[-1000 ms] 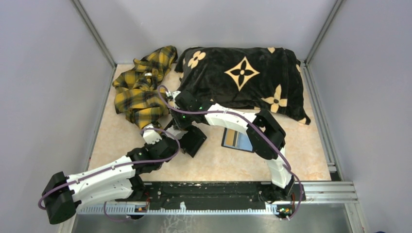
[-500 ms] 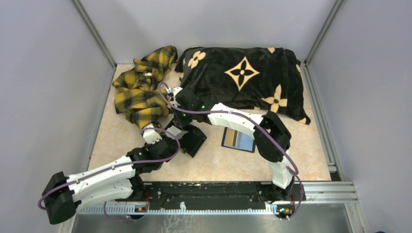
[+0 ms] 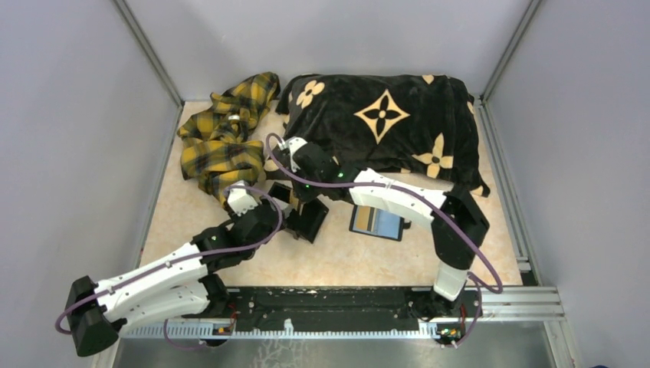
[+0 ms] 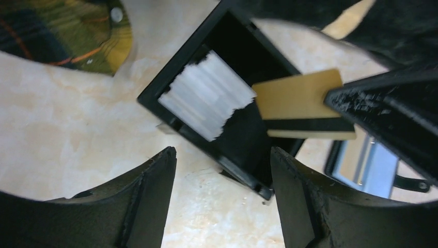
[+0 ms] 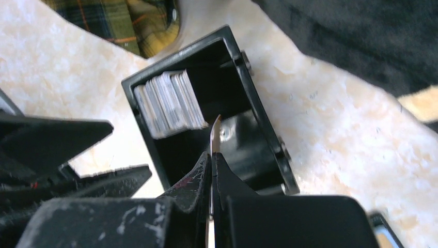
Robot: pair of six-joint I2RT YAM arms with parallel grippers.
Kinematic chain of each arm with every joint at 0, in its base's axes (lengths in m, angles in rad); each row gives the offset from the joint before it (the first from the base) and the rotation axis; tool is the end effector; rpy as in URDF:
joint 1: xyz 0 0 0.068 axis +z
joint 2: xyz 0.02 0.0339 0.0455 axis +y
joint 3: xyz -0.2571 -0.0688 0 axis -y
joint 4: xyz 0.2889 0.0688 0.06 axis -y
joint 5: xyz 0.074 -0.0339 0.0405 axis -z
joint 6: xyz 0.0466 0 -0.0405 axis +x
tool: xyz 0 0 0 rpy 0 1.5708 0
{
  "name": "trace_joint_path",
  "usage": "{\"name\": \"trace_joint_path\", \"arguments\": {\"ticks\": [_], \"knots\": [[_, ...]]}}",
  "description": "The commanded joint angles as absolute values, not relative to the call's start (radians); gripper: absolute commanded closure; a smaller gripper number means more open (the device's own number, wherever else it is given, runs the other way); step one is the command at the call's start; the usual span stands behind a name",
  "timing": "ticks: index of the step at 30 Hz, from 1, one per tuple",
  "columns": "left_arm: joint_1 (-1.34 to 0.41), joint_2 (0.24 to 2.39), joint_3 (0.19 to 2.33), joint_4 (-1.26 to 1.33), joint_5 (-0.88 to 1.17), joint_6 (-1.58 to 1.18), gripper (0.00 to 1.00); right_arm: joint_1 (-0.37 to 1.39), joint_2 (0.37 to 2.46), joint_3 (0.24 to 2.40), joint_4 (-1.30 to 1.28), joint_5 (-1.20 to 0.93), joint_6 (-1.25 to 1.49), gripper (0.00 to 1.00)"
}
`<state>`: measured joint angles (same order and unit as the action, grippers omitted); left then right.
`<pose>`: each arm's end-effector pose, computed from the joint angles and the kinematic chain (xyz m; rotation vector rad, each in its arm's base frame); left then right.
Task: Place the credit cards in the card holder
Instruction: Pick up the credit card from the storage box.
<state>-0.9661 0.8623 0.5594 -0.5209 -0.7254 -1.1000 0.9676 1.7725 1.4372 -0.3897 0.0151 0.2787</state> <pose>0.1507 -0.1637 0.1999 -0.4616 2.1180 -0.3049 0.2583 0.3738 0.2470 -0.7949 2.2397 0.6096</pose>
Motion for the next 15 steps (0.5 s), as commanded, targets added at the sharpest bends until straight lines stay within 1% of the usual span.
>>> {"name": "trace_joint_path", "arguments": {"ticks": [1, 6, 8, 11, 15], "knots": [[-0.960, 0.816, 0.603, -0.404, -0.714, -0.900, 0.25, 0.969, 1.601, 1.379, -0.338, 0.005, 0.286, 1.00], [-0.960, 0.784, 0.610, -0.234, -0.589, -0.684, 0.18, 0.956, 1.468, 1.273, -0.335, -0.023, 0.313, 1.00], [-0.961, 0.781, 0.615, -0.175, -0.528, -0.606, 0.17, 0.941, 1.400, 1.215, -0.320, -0.057, 0.339, 1.00], [-0.961, 0.786, 0.616, -0.077, -0.420, -0.499, 0.16, 0.906, 1.290, 1.123, -0.298, -0.135, 0.382, 1.00], [-0.960, 0.798, 0.595, 0.021, -0.274, -0.414, 0.17, 0.860, 1.163, 1.017, -0.283, -0.229, 0.433, 1.00]]}}
